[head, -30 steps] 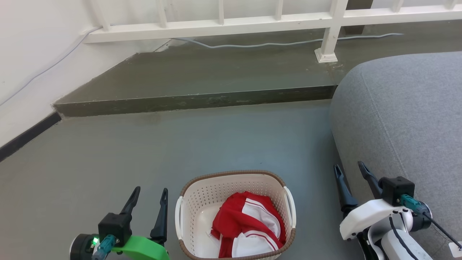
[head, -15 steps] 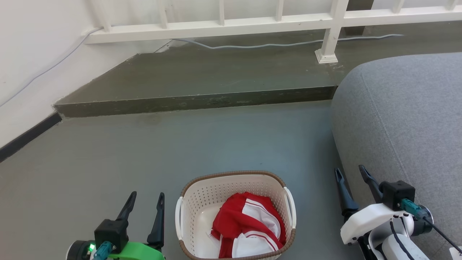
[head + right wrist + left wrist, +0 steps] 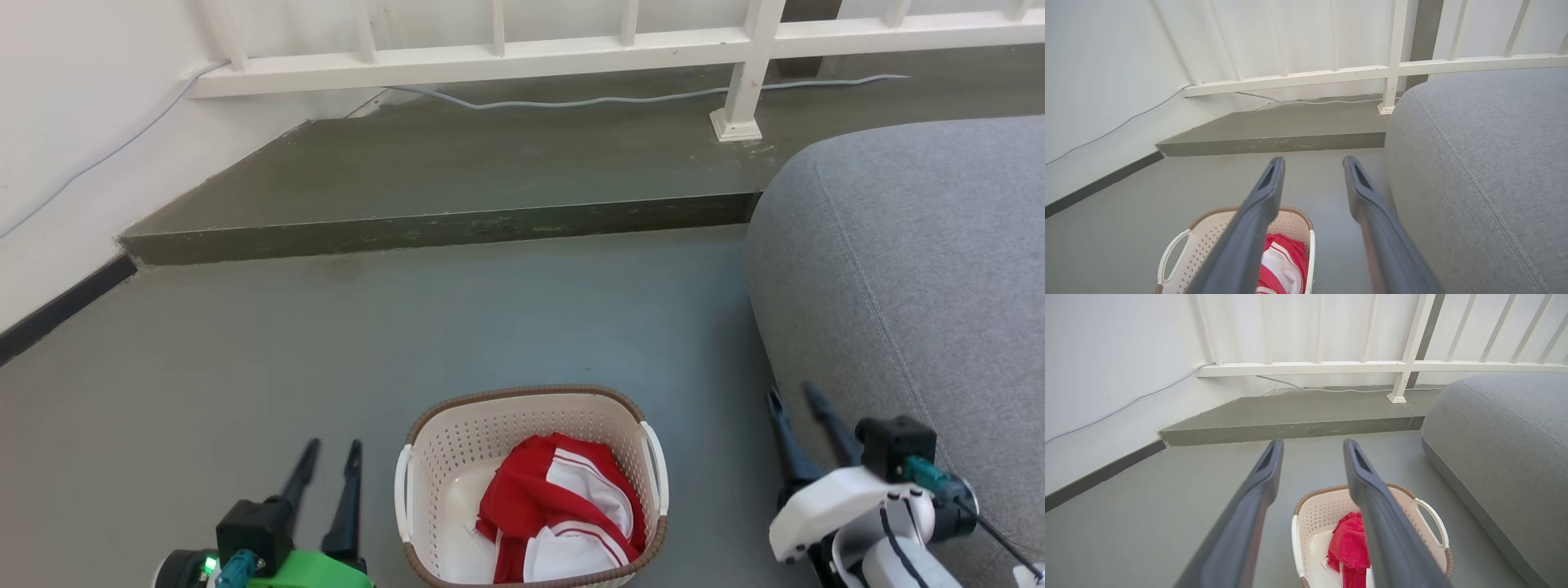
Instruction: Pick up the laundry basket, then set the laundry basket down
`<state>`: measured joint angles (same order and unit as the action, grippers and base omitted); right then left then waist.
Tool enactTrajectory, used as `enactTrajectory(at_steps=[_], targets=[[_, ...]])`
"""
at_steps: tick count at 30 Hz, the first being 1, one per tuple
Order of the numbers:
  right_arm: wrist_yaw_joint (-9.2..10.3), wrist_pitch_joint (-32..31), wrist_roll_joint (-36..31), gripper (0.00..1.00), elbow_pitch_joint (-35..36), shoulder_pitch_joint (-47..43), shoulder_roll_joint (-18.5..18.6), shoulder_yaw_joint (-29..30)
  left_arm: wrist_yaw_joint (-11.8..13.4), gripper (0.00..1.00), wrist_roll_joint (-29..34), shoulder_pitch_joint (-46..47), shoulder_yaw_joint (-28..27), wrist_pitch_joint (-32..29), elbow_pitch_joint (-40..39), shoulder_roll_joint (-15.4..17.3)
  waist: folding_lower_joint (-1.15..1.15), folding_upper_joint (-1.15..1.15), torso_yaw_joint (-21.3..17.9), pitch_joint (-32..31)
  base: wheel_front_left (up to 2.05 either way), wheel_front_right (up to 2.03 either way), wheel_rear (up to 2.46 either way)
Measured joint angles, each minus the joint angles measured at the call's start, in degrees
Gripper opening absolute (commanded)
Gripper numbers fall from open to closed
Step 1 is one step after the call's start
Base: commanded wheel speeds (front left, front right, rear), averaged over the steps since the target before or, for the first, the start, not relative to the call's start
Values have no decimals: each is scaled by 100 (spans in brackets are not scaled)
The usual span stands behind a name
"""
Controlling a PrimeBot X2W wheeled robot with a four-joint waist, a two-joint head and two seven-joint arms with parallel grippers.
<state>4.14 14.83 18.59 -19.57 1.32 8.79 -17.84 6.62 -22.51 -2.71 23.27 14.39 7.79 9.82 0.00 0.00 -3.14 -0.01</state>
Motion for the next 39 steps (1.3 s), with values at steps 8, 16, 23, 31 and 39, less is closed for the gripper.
enactTrajectory(at_steps=[8,16,23,31,39], targets=[[-55,-44,224,0,-108,-187,-100,88,-45,0,-204,-121,32,-8,94,-78,0,0,16,2,0,0,0],[-122,-215,854,0,-80,-181,-138,274,-141,0,-870,-126,-126,-85,52,-136,0,0,43,5,0,0,0],[-194,-377,1473,0,-33,-179,-162,438,-207,0,-1408,-126,-324,-236,52,-170,0,0,64,8,0,0,0],[-279,-539,2038,0,11,-174,-200,644,-268,0,-1989,-124,-523,-379,57,-182,0,0,87,10,0,0,0],[-363,-732,2606,0,45,-151,-278,844,-371,0,-2599,-112,-713,-536,77,-187,0,0,111,12,0,0,0]])
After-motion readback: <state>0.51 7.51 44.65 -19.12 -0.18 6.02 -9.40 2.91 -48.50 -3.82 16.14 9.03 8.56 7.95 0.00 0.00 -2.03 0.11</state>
